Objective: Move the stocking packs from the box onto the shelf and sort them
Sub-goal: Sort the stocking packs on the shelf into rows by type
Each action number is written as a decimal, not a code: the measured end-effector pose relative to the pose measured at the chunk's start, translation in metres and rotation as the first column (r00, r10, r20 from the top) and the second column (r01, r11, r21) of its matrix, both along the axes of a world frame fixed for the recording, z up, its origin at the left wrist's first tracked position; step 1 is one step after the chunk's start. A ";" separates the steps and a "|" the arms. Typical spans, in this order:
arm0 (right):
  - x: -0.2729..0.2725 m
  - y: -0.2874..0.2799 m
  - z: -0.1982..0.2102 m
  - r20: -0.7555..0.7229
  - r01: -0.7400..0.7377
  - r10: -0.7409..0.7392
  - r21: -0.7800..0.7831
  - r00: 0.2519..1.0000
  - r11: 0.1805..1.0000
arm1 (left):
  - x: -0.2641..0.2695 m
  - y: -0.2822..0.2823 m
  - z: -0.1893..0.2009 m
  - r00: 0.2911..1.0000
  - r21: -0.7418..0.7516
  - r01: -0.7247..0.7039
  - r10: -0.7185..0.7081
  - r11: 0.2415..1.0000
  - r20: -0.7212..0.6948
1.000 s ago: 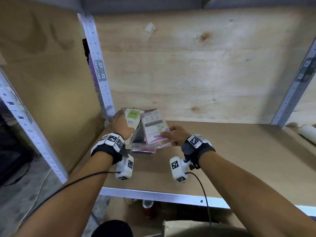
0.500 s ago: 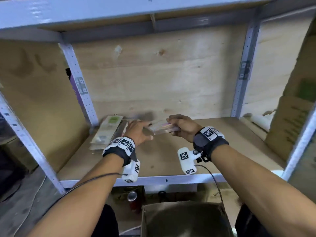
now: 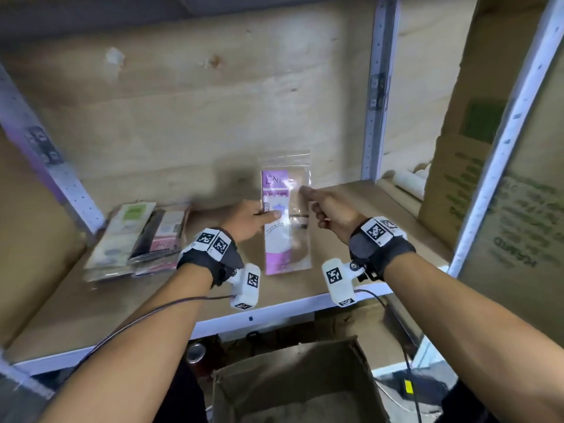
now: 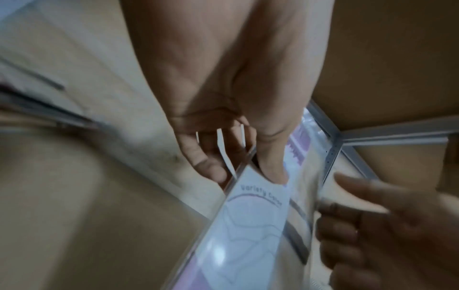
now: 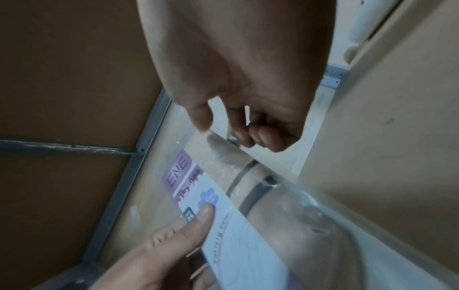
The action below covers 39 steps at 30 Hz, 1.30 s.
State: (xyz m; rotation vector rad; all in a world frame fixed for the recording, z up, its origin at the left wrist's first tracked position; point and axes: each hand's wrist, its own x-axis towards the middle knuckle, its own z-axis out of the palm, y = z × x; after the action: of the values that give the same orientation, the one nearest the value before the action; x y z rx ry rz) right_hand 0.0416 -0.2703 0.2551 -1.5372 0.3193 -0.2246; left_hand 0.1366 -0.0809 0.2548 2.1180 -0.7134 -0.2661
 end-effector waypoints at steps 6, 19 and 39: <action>-0.004 -0.039 -0.025 0.016 -0.153 0.157 -0.163 0.987 0.975 | 0.010 -0.044 -0.016 0.951 -0.269 -0.097 0.009 0.958 -0.309; 0.007 -0.066 -0.052 -0.042 -0.315 0.312 -0.087 0.949 0.945 | 0.063 -0.045 -0.028 0.880 -0.409 -0.362 0.163 0.838 -0.445; 0.044 -0.038 -0.050 -0.116 -0.512 0.500 -0.120 0.858 0.851 | 0.093 0.027 -0.019 0.926 -0.264 -0.364 0.379 0.893 0.005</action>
State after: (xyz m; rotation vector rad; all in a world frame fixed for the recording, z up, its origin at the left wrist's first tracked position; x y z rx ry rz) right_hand 0.0860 -0.3083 0.2054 -1.7242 -0.0522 0.2390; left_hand 0.2299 -0.0543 0.2354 1.9653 -0.3377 0.0942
